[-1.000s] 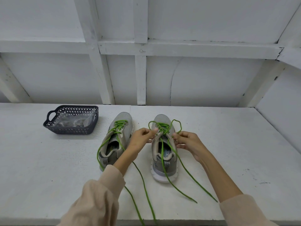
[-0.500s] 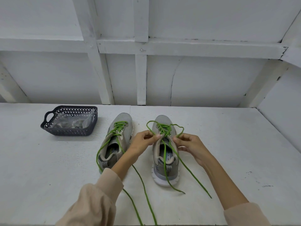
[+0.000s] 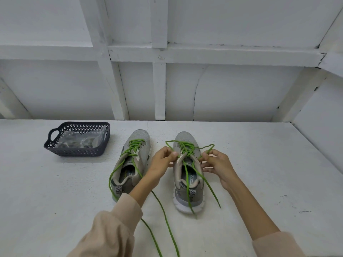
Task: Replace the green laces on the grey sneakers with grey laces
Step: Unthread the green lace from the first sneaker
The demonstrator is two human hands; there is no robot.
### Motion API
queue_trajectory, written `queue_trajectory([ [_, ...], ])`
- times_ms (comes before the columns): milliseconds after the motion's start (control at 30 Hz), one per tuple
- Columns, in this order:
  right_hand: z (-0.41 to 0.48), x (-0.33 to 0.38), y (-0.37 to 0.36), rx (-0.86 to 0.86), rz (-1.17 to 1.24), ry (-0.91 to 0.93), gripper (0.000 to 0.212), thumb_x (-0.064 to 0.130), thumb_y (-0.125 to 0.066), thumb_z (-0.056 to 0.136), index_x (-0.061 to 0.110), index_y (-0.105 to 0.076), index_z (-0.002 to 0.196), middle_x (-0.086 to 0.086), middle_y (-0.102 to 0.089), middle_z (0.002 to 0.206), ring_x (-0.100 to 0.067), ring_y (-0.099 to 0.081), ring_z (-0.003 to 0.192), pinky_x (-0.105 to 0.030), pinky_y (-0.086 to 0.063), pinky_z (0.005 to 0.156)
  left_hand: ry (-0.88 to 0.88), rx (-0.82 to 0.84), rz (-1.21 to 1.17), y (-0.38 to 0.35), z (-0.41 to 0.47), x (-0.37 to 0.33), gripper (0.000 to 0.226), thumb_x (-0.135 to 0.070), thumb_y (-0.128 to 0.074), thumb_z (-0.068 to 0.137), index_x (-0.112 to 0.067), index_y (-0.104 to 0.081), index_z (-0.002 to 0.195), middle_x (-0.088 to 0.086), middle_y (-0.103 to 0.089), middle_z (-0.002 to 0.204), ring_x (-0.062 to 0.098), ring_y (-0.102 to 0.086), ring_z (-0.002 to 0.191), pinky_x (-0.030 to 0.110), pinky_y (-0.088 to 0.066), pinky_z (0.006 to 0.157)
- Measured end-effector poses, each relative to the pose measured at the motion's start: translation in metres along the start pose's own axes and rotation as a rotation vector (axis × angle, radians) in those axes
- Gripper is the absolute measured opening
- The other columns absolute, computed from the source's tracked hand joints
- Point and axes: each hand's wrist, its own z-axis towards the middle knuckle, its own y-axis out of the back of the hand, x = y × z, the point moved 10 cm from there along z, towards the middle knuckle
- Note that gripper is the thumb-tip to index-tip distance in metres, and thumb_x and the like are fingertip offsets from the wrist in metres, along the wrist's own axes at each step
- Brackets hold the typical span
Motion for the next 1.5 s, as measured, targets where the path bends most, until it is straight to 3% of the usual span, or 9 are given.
queue_trajectory([
  [200,-0.002,-0.008,-0.008,0.082,0.037,-0.04,0.025,0.023,-0.069,0.085,0.001,-0.067,0.098,-0.008,-0.069,0.084,-0.017,-0.062,0.072,-0.023,-0.054,0.063,0.006,0.064,0.011,-0.004,-0.003,0.007,0.024,-0.026,-0.06,0.095,-0.002,-0.062,0.094,0.008,-0.062,0.089,0.014,-0.059,0.085,0.026,-0.051,0.082],
  [400,0.002,-0.007,0.003,-0.049,0.087,-0.03,0.011,0.015,-0.059,0.096,0.007,-0.059,0.088,-0.009,-0.069,0.079,-0.018,-0.06,0.06,-0.024,-0.054,0.055,0.003,-0.081,-0.087,0.004,0.0,0.004,0.015,-0.016,-0.051,0.1,-0.006,-0.05,0.089,0.005,-0.064,0.084,0.013,-0.061,0.075,0.016,-0.051,0.06],
  [600,-0.002,-0.006,-0.009,0.107,0.013,-0.021,0.021,0.021,-0.072,0.08,0.002,-0.068,0.088,-0.009,-0.068,0.079,-0.019,-0.06,0.073,-0.025,-0.054,0.066,-0.014,0.075,0.061,-0.007,-0.002,0.004,0.029,-0.024,-0.062,0.094,0.005,-0.061,0.099,0.002,-0.061,0.085,0.009,-0.06,0.079,0.014,-0.049,0.071],
  [767,0.001,-0.01,0.003,-0.05,0.146,-0.042,0.014,0.018,-0.057,0.097,0.006,-0.057,0.089,-0.008,-0.069,0.079,-0.015,-0.061,0.057,-0.022,-0.053,0.054,0.036,-0.069,-0.087,0.002,0.001,0.006,0.018,-0.022,-0.052,0.1,-0.006,-0.051,0.092,0.005,-0.065,0.088,0.012,-0.062,0.079,0.018,-0.052,0.064],
  [933,-0.001,-0.007,-0.01,0.112,0.021,-0.01,0.012,0.012,-0.068,0.087,0.002,-0.067,0.093,-0.006,-0.069,0.079,-0.018,-0.06,0.073,-0.023,-0.054,0.064,-0.015,0.109,0.045,-0.011,-0.004,0.0,0.016,-0.023,-0.061,0.094,-0.007,-0.062,0.092,-0.001,-0.062,0.081,0.002,-0.058,0.073,0.012,-0.047,0.068],
  [1100,0.002,-0.012,-0.001,-0.034,0.161,-0.032,0.011,0.017,-0.058,0.096,0.007,-0.058,0.091,-0.006,-0.068,0.077,-0.013,-0.057,0.056,-0.021,-0.051,0.053,0.022,-0.053,-0.107,0.004,0.0,0.005,0.018,-0.023,-0.051,0.1,-0.008,-0.052,0.09,0.002,-0.066,0.087,0.015,-0.061,0.081,0.024,-0.053,0.069],
  [1233,-0.001,-0.009,-0.012,0.108,0.07,-0.021,0.02,0.021,-0.07,0.081,0.004,-0.068,0.092,-0.006,-0.067,0.079,-0.014,-0.057,0.067,-0.023,-0.051,0.063,-0.023,0.098,0.043,-0.01,-0.005,0.0,0.016,-0.022,-0.057,0.097,-0.008,-0.063,0.102,0.0,-0.065,0.091,0.006,-0.06,0.082,0.014,-0.049,0.072],
  [1400,0.002,-0.012,-0.001,-0.036,0.17,-0.003,0.008,0.014,-0.061,0.094,0.007,-0.06,0.092,-0.005,-0.068,0.075,-0.012,-0.056,0.056,-0.02,-0.05,0.052,0.02,-0.047,-0.099,0.002,0.0,0.002,0.018,-0.023,-0.051,0.1,-0.006,-0.054,0.097,0.003,-0.066,0.088,0.012,-0.06,0.078,0.018,-0.052,0.064],
  [1500,0.001,-0.015,-0.005,0.032,0.171,-0.017,0.017,0.02,-0.068,0.087,0.006,-0.064,0.095,-0.004,-0.067,0.075,-0.013,-0.054,0.062,-0.02,-0.05,0.057,-0.002,0.053,0.015,-0.006,-0.003,0.002,0.021,-0.029,-0.057,0.096,-0.008,-0.059,0.096,0.001,-0.064,0.09,0.007,-0.058,0.079,0.018,-0.05,0.071],
])
